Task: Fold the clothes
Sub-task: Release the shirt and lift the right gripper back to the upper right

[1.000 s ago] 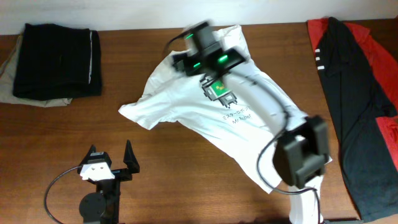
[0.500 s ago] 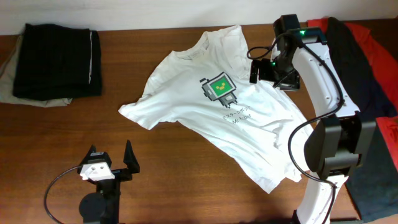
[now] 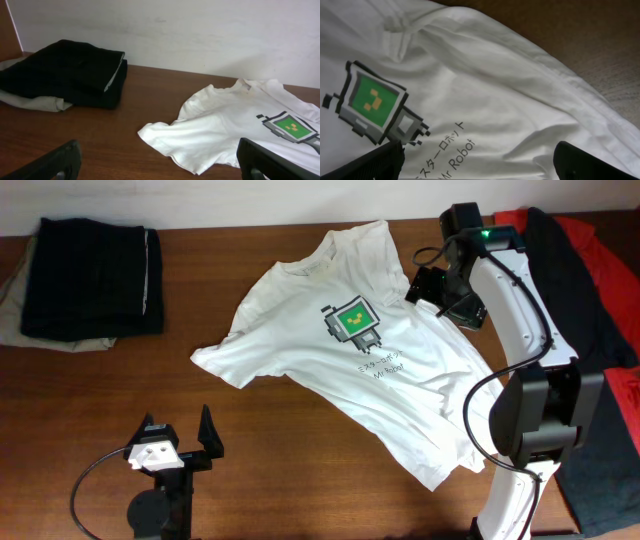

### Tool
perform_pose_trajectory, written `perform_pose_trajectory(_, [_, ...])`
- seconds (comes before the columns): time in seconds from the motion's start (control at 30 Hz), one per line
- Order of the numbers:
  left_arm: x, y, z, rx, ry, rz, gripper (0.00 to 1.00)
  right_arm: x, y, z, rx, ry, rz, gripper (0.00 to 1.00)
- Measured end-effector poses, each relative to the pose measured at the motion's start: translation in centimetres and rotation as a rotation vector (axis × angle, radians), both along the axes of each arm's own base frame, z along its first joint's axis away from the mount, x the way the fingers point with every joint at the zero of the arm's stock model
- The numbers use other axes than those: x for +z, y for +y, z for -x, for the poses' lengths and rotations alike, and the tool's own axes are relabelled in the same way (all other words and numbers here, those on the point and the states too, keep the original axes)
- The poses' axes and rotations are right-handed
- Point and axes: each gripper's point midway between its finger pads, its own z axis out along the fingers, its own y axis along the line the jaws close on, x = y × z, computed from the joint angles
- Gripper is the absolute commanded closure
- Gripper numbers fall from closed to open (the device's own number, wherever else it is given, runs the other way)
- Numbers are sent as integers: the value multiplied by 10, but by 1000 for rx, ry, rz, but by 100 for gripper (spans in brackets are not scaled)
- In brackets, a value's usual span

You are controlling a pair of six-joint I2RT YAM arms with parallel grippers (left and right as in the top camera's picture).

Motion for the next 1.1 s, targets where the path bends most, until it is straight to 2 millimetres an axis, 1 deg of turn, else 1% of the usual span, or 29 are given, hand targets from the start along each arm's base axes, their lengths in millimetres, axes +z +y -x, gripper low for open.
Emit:
perform_pose_trajectory(0.1, [0,1,0,4,0,-3,1,-3,-3,7,-15,29,4,1])
perform_pose_trajectory(0.17, [0,1,0,4,1,-3,1,-4,-3,7,-18,29,4,0])
perform_pose_trajectory(0.2, [0,1,0,4,1,-3,1,-4,-3,7,-18,30,3,3])
perform_pose_trajectory(0.23, [0,1,0,4,1,-3,1,-4,-2,7,-21,33,-1,9])
perform_pose_trajectory(0.27, [0,1,0,4,1,-3,1,-4,-2,7,-21,33,-5,23])
perform_pose_trajectory(0.37, [0,1,0,4,1,-3,1,-5,-2,7,-26,33,-6,26])
perform_pose_trajectory(0.4, [0,1,0,4,0,-3,1,-9,-4,9,-37,43,4,27])
perform_pose_trajectory(0.43, [0,1,0,4,1,-3,1,-15,-8,14,-60,63,25,41])
perform_pose_trajectory(0.47, [0,1,0,5,1,-3,1,-25,-14,22,-83,96,56,64])
perform_pose_trajectory(0.53, [0,1,0,7,0,-4,1,-42,-22,36,-127,150,78,85])
perform_pose_trajectory(0.57, [0,1,0,7,1,-4,1,-47,-24,40,-139,168,77,90])
perform_pose_trajectory(0.6, [0,1,0,7,0,-4,1,-53,-26,47,-150,192,72,91])
perform_pose_trajectory(0.67, [0,1,0,7,0,-4,1,-66,-25,60,-164,241,65,96])
perform_pose_trajectory(0.77, [0,1,0,7,0,-4,1,-87,-23,84,-198,319,57,96])
perform_pose_trajectory(0.8, [0,1,0,7,0,-4,1,-94,-22,88,-204,326,48,96])
perform_pose_trajectory(0.83, [0,1,0,7,0,-4,1,-101,-20,95,-209,348,40,96])
perform_pose_trajectory(0.9, [0,1,0,7,0,-4,1,-106,-19,100,-211,360,35,96])
perform_pose_trajectory(1.03, [0,1,0,7,0,-4,1,-114,-19,99,-212,346,29,96])
perform_pose_trajectory(1.1, [0,1,0,7,0,-4,1,-114,-19,99,-212,345,33,96])
